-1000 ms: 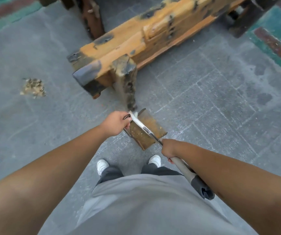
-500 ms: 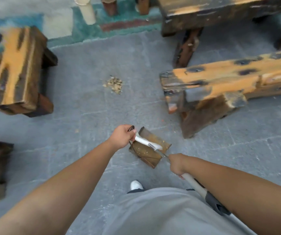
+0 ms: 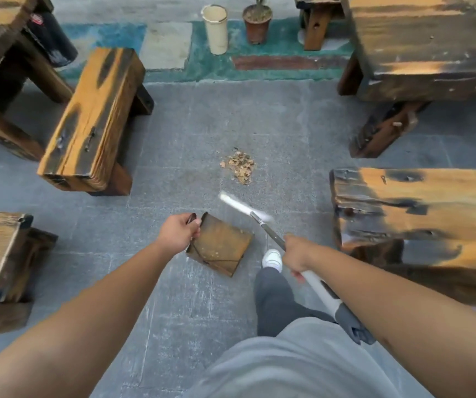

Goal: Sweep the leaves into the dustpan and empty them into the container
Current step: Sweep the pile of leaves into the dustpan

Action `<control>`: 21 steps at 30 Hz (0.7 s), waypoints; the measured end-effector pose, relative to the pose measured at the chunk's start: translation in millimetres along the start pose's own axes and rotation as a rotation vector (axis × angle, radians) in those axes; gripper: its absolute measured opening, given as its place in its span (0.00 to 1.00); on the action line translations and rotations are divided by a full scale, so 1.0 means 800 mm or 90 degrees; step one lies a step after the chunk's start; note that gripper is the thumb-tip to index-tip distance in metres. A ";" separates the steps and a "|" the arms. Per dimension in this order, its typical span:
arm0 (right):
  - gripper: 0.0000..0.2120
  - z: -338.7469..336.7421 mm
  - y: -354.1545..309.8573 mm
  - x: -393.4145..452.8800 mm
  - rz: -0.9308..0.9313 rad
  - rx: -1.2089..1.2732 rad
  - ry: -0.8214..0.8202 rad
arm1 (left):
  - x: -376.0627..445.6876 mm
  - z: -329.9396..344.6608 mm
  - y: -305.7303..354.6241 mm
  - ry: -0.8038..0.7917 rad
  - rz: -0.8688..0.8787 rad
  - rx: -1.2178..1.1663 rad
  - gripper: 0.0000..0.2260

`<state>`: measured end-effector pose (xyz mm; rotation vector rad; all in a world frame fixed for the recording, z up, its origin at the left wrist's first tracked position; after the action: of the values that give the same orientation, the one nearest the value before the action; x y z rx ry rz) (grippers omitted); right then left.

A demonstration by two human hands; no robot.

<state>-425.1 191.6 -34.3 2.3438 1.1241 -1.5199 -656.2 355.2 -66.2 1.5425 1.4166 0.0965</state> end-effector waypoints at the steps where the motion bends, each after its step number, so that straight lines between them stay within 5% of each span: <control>1: 0.18 -0.024 -0.007 0.030 0.008 0.023 0.000 | 0.026 -0.009 0.009 0.014 -0.009 0.004 0.15; 10: 0.23 -0.219 -0.105 0.276 0.036 -0.098 0.021 | 0.250 -0.069 0.083 0.128 -0.013 0.021 0.18; 14: 0.19 -0.269 -0.134 0.363 0.066 -0.079 0.045 | 0.340 -0.074 0.096 0.121 -0.011 -0.058 0.17; 21: 0.14 -0.310 -0.159 0.485 0.135 -0.039 0.066 | 0.501 -0.076 0.103 0.079 0.057 0.090 0.17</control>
<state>-241.5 599.8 -201.5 2.4343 0.8945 -1.2897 -511.6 721.1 -193.3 1.7428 1.4770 0.1509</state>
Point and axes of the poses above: each hand's wrist, its own x-axis towards the middle knuckle, its own z-axis out of the palm, y = z × x, the point moved 1 cm from there along x, towards the middle knuckle, and after that the axes turned 1 degree about -z, right-handed, at the moved point
